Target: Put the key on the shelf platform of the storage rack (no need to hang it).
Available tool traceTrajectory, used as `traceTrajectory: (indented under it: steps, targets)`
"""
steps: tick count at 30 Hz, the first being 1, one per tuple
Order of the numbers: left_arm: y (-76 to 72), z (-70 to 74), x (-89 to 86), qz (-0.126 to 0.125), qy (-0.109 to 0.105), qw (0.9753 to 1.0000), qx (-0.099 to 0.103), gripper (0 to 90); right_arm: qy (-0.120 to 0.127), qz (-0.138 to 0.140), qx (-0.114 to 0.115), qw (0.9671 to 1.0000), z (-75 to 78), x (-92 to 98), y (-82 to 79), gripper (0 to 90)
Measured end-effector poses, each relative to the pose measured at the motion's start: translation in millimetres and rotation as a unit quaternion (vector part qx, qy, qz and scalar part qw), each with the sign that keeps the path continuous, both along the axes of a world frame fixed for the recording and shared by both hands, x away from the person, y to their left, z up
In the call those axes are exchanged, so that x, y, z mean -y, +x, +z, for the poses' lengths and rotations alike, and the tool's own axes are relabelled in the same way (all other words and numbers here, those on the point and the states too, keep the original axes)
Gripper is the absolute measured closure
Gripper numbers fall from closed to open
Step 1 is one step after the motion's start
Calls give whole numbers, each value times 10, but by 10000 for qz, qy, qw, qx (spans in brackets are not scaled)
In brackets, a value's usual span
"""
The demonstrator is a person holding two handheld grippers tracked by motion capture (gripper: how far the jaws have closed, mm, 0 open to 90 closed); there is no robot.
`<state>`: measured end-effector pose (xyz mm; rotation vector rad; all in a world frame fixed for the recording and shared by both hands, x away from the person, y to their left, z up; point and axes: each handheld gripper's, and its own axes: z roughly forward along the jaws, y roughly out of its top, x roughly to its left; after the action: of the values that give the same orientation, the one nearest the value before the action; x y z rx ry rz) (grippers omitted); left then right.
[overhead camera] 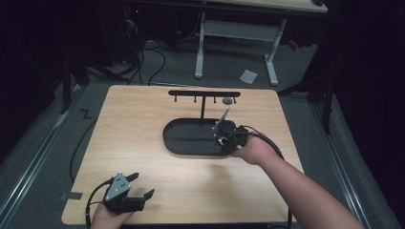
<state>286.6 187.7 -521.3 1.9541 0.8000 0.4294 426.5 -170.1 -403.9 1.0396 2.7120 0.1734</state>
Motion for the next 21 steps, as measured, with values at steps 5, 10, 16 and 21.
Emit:
traceTrajectory:
  steps: [5,10,16,21]
  targets:
    - [-7,4,-14,16,-34,10000,-3,180,57,-13,-16,10000,-27,-116,149,489]
    - [-1,-1,-21,22,-51,10000,-13,180,-19,-20,-29,10000,-107,-213,312,489]
    - [-7,2,-17,4,-28,10000,-10,180,-94,-147,-67,9998,-206,-280,514,489]
    - [-4,0,-14,-32,-13,10000,-29,180,-82,-202,-120,9997,-290,-358,641,489]
